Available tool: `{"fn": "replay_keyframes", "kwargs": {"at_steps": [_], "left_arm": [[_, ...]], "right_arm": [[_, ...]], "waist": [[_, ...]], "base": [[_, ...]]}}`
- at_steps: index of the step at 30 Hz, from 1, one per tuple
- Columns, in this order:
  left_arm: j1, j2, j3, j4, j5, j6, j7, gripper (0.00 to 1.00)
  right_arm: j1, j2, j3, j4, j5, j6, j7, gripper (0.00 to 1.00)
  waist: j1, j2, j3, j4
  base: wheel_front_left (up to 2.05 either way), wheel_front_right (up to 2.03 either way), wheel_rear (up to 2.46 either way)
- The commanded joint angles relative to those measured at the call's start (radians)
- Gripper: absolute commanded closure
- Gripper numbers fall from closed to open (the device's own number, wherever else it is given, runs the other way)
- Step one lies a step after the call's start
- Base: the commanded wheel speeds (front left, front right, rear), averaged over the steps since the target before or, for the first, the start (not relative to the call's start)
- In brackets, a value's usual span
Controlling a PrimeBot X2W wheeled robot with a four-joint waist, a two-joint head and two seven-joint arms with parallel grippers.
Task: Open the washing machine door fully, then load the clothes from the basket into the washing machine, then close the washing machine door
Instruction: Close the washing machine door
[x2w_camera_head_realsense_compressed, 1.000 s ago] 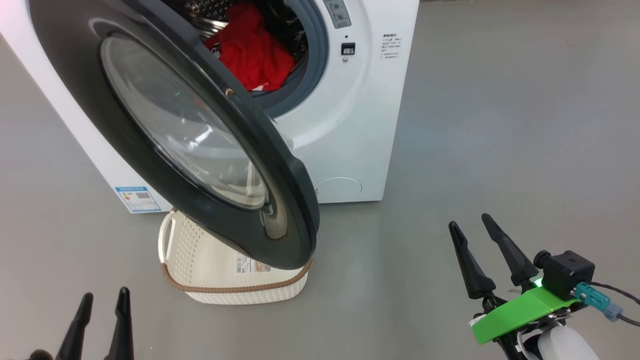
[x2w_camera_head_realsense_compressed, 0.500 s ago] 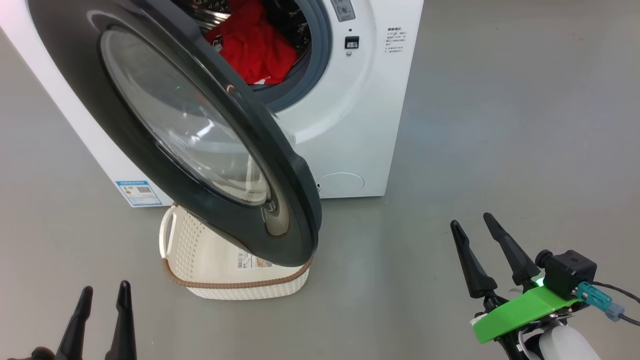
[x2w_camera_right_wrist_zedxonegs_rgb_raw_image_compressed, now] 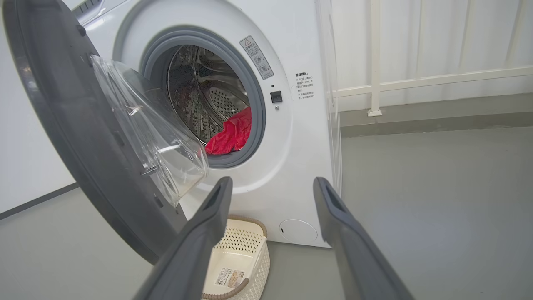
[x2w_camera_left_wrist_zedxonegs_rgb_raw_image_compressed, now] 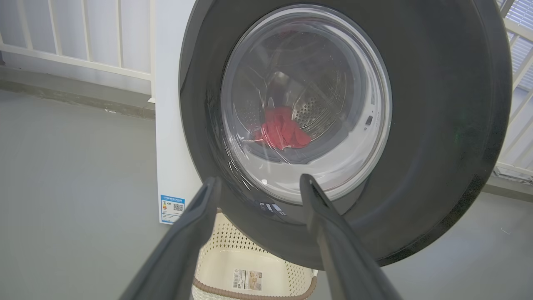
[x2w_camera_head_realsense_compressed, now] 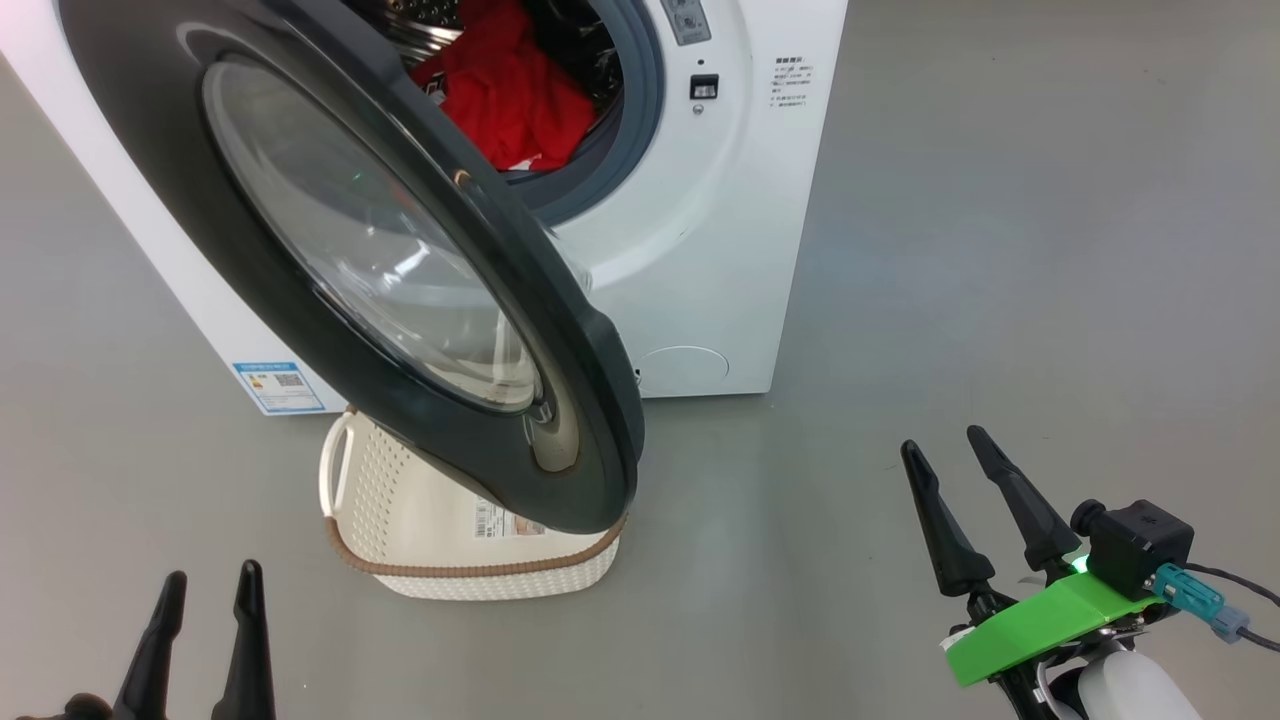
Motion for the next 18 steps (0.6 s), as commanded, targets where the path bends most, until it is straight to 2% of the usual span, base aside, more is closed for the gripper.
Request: {"fn": "replay_keyframes", "kwargs": {"at_steps": [1,18], "left_arm": [[-0.042,0.013,0.035,-0.028,0.008,-0.003,-0.012,0.00],[-0.042,0.009,0.035,-0.036,0.008,-0.003,-0.012,0.00]], "right_arm": [[-0.022,-0.004,0.019,-0.023,-0.006,0.002,-0.005,0.00],[-0.020,-0.003,0.017,-0.028,-0.008,0.002,-0.005,0.00]], "waist": [[0.0000,0.0000,0.001,0.001],[0.0000,0.0000,0.006,0.006]], "base": [[0.00,0.00,0.00],[0.00,0.00,0.00]]}}
